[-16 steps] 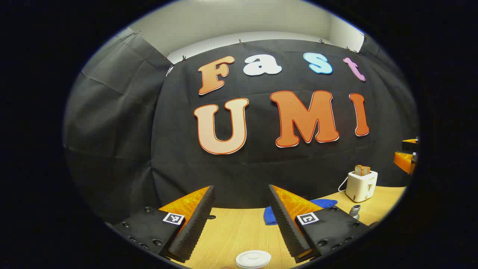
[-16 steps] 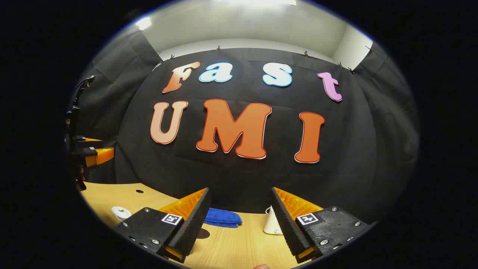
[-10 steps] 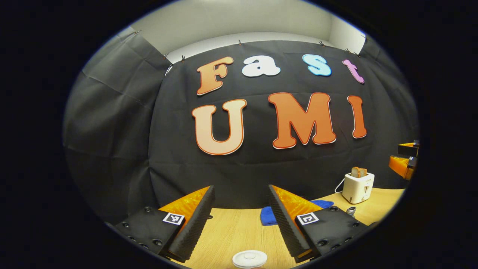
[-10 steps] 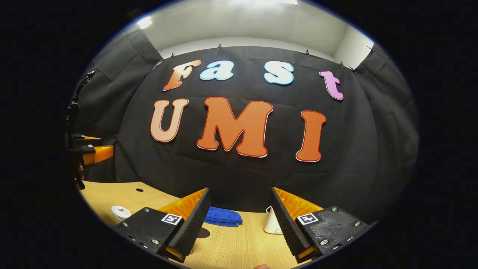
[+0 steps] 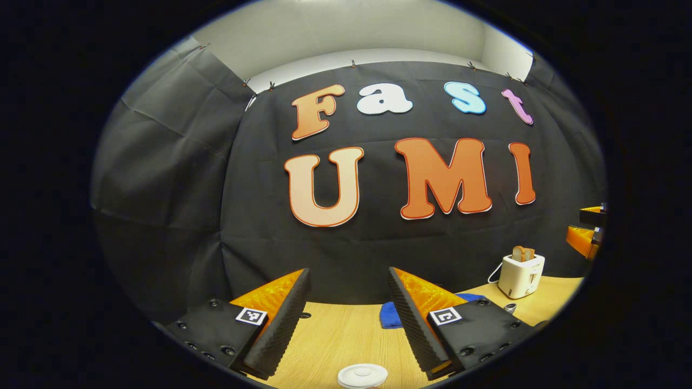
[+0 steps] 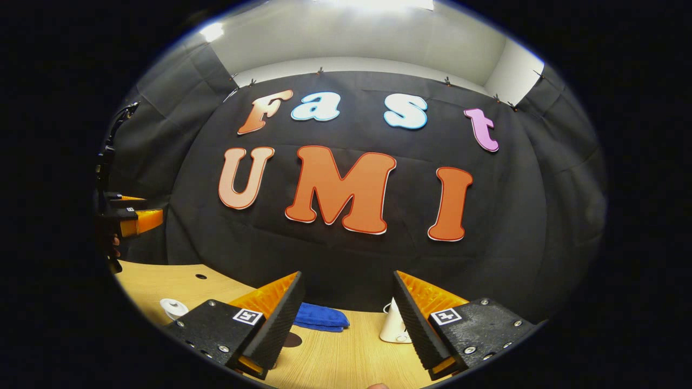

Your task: Open the teacup lid with one hand, grasp the water bottle and pour water into the teacup with the other hand; after pouring, place the water bottle on the coaster and then close the teacup lid.

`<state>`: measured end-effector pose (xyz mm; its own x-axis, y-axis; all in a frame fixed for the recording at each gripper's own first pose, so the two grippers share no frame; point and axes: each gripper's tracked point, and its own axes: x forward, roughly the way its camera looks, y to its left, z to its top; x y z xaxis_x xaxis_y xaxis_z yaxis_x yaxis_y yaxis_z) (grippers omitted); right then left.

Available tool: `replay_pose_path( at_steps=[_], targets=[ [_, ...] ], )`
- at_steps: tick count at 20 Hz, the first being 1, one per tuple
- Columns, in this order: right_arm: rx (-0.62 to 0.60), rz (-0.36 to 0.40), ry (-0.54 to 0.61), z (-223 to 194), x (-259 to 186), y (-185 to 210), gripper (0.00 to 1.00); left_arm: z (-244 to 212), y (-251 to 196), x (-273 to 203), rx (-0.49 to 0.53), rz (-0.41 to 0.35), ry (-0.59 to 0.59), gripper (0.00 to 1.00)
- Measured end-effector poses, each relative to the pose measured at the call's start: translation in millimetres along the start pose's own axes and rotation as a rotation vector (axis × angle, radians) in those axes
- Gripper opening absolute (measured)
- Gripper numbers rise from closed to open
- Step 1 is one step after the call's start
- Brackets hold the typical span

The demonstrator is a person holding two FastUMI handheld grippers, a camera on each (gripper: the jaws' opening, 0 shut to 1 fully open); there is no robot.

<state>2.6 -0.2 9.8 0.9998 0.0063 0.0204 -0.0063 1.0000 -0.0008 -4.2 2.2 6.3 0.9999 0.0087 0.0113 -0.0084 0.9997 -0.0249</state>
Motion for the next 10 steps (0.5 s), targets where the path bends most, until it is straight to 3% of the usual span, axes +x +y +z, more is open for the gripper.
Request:
replay_pose_path(
  at_steps=[10],
  targets=[
    [0.043,0.068,0.082,-41.4,-6.0,20.1,0.97,-47.6,-5.3,-9.4,0.013,-0.046,0.091,0.94]
  ],
)
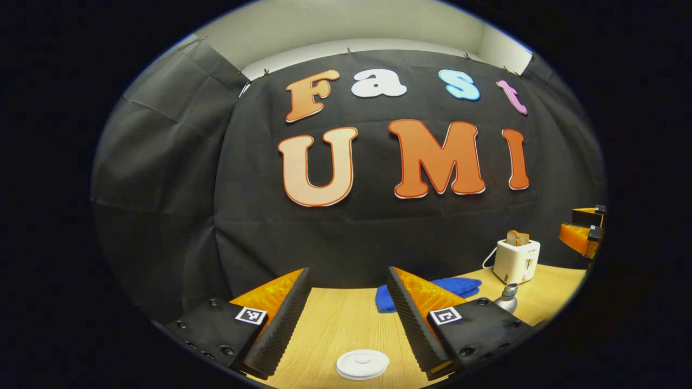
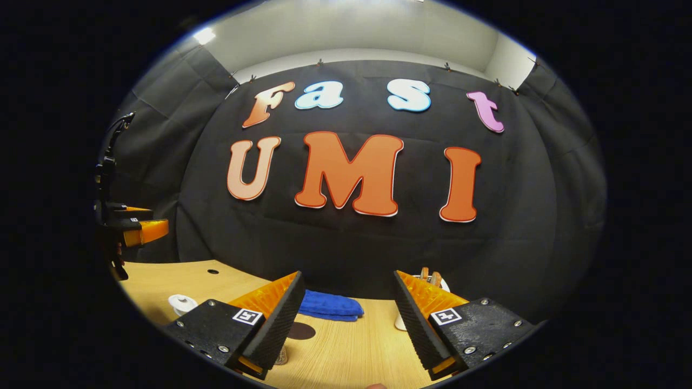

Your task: Open the teacup lid with one hand, grasp the water bottle and pour water into the teacup with the other hand; after pouring, place the water bottle on the coaster and then close the teacup lid.

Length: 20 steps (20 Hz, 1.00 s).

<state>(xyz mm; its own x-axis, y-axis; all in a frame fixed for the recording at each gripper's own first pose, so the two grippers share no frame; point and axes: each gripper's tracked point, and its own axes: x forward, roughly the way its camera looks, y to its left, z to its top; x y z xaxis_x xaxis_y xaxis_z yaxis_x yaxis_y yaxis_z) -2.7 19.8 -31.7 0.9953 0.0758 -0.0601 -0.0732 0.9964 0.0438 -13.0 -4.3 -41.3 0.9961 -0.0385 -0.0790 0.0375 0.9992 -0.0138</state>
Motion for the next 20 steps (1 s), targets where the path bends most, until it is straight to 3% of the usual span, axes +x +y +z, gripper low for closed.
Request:
replay_pose_path(
  at_steps=[6,8,9,16,20],
  targets=[
    [0.033,0.082,0.087,-36.9,-2.6,26.1,0.97,-41.7,-8.8,0.0,-0.009,-0.019,0.076,0.94],
    [0.043,0.121,0.127,-52.3,-6.5,37.0,0.98,-58.5,-18.5,-1.2,-0.004,-0.057,0.112,0.91],
    [0.045,0.138,0.139,-58.5,-8.2,42.0,0.97,-65.6,-19.4,-2.1,0.002,-0.064,0.128,0.94],
    [0.006,0.271,0.205,-94.5,-21.6,80.4,0.97,-121.0,-24.2,0.7,-0.003,-0.093,0.249,0.94],
    [-0.006,0.304,0.262,-116.2,-26.6,94.7,0.98,-146.6,-26.4,1.2,0.015,-0.102,0.302,0.94]
  ],
)
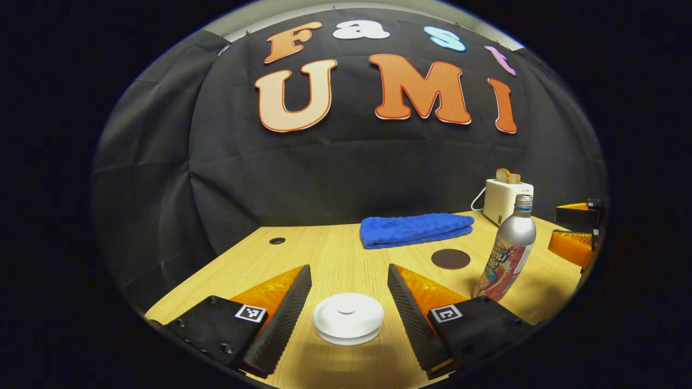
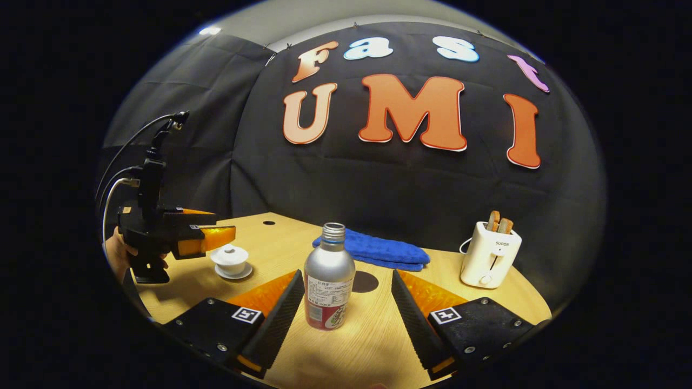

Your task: Open the teacup lid with one hand, grasp the water bottle and pour water into the teacup with the other hand; after pouring, place the water bottle on the coaster and then close the teacup lid.

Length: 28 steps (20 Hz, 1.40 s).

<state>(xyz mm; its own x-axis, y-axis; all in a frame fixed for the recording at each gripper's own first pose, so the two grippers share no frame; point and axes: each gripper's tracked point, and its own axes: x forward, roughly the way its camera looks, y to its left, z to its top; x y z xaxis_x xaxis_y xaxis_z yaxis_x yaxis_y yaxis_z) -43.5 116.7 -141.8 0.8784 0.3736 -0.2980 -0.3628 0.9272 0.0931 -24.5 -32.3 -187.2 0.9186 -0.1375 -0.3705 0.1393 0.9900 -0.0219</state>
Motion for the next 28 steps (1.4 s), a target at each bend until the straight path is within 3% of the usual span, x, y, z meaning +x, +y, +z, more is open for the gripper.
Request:
replay_pose_path(
  at_steps=[9,10,11,12,15,17,18,20,21,23,26,28],
  targets=[
    [0.003,0.045,0.048,-18.7,20.0,16.8,0.97,-38.7,1.2,21.0,-0.003,-0.006,0.099,0.91],
    [0.004,0.046,0.052,-21.0,23.7,17.6,0.97,-40.4,1.8,23.0,0.000,-0.007,0.108,0.80],
    [0.006,0.047,0.057,-22.3,26.1,17.1,0.98,-42.8,2.7,24.2,0.003,-0.005,0.114,0.82],
    [0.008,0.048,0.063,-24.3,28.9,15.7,0.98,-46.0,2.3,26.8,0.011,-0.002,0.128,0.72],
    [0.006,0.054,0.075,-29.8,34.9,16.0,0.98,-52.9,3.7,31.2,0.032,0.008,0.153,0.67],
    [0.003,0.062,0.082,-33.4,37.8,17.8,0.97,-50.7,3.4,34.2,0.044,0.012,0.155,0.57],
    [0.000,0.065,0.084,-35.3,38.6,19.0,0.97,-49.0,3.8,32.2,0.047,0.016,0.151,0.61],
    [-0.009,0.069,0.087,-35.6,40.9,20.2,0.97,-50.2,4.4,34.8,0.053,0.017,0.156,0.47],
    [-0.015,0.069,0.090,-35.8,42.2,21.1,0.98,-47.9,7.7,34.4,0.054,0.030,0.143,0.52],
    [-0.022,0.072,0.093,-38.9,43.0,22.4,0.98,-48.2,8.4,36.2,0.049,0.030,0.140,0.31],
    [-0.028,0.073,0.105,-42.6,45.2,23.0,0.98,-47.2,7.8,33.8,0.033,0.031,0.124,0.35],
    [-0.030,0.071,0.114,-44.3,47.2,23.1,0.98,-44.9,9.8,35.7,0.027,0.031,0.116,0.30]
  ],
)
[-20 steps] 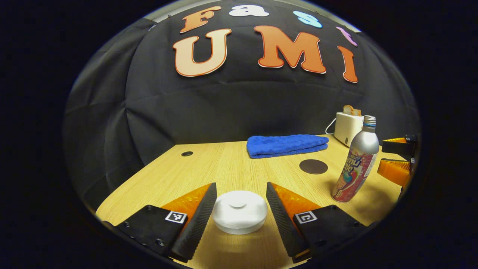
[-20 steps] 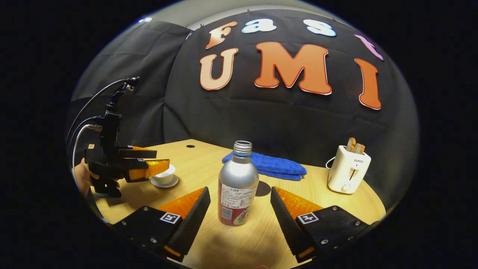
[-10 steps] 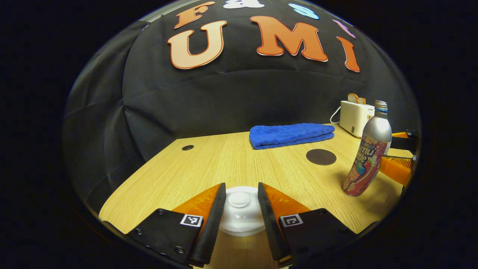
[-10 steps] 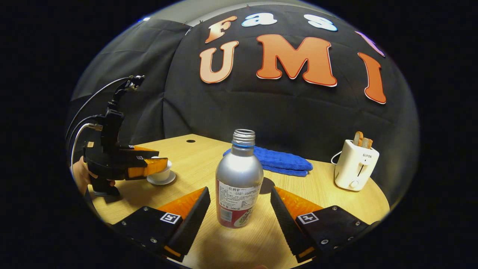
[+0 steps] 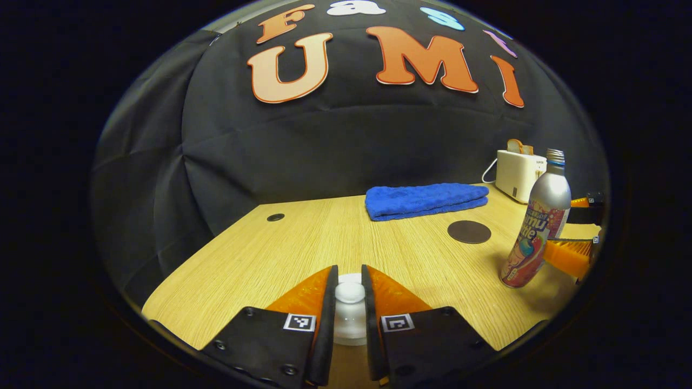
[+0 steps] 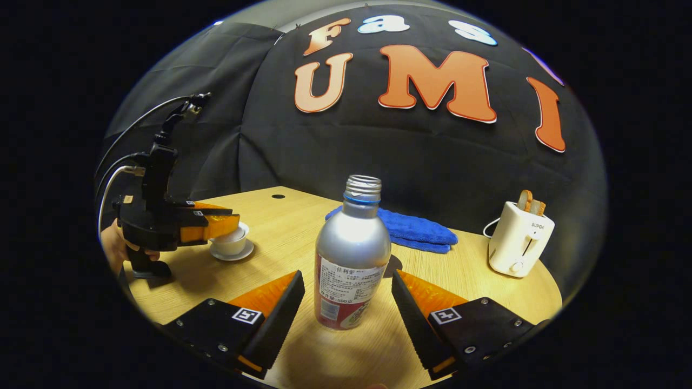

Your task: Open the teacup lid with one hand, grasp the water bottle and pour water into the teacup with the other hand; after pouring, place the water bottle on the coaster and then close the teacup lid.

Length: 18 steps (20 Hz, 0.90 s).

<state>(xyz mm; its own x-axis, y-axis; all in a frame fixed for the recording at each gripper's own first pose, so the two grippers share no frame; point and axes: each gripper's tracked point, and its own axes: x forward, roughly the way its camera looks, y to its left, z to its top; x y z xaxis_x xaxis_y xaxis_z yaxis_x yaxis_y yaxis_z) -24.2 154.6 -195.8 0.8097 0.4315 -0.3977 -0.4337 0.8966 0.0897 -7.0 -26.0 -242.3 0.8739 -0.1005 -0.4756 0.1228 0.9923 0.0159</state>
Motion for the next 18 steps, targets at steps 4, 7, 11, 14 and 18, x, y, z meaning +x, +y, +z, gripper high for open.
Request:
replay_pose_path(
  at_steps=[4,7,11,14,18],
  targets=[
    [0.014,0.006,0.027,-4.9,6.3,3.2,0.96,11.5,4.7,-4.7,-0.009,0.010,-0.051,0.30],
    [0.040,0.011,0.047,-9.5,10.8,4.1,0.95,20.2,10.9,-9.9,-0.011,0.026,-0.077,0.27],
    [0.034,0.006,0.083,-16.2,17.9,5.5,0.84,24.5,18.7,-15.4,-0.026,0.040,-0.101,0.30],
    [0.026,0.000,0.093,-12.9,18.0,7.6,0.81,25.9,24.7,-20.7,-0.038,0.050,-0.114,0.34],
    [-0.020,-0.019,0.094,-7.2,16.9,7.6,0.79,29.7,37.5,-25.5,-0.045,0.070,-0.127,0.34]
  ],
)
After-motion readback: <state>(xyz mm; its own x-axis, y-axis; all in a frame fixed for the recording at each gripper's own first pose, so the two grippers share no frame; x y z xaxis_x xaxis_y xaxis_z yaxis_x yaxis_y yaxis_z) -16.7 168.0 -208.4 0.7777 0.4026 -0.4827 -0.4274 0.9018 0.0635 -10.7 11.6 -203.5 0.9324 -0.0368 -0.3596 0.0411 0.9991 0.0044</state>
